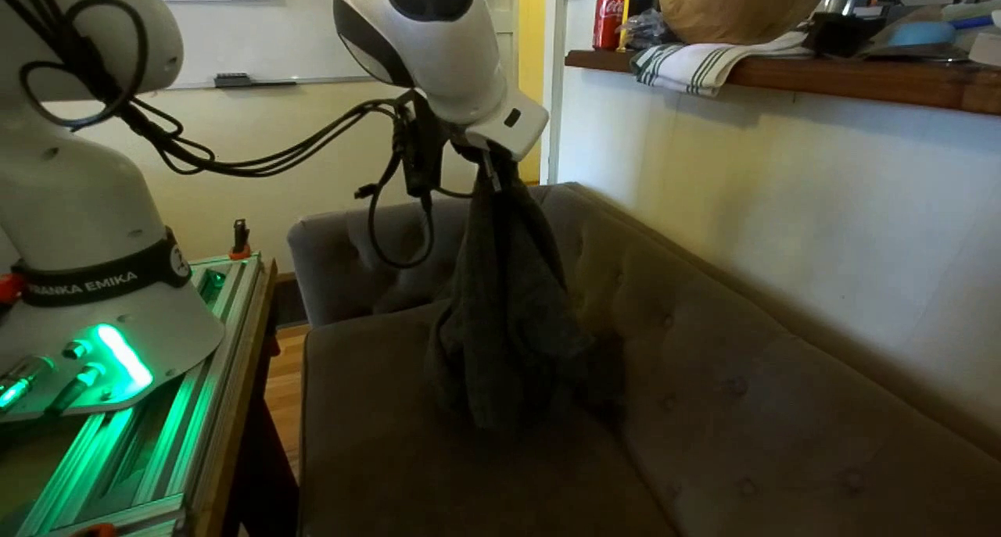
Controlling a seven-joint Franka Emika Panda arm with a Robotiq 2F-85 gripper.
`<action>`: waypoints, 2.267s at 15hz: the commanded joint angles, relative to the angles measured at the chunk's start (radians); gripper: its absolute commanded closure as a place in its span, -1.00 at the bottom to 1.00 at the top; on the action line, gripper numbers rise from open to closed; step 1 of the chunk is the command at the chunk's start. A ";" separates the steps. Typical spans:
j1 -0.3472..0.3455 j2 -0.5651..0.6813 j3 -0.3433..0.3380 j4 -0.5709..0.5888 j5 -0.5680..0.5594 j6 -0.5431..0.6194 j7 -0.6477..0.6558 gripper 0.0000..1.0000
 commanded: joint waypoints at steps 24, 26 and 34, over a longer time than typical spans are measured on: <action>1.677 0.365 -1.293 1.045 -0.895 -0.901 0.896 0.11; 1.668 0.313 -1.320 0.988 -0.836 -0.831 0.879 -0.18; 1.539 0.076 -1.449 0.558 -0.649 -0.378 0.897 -1.00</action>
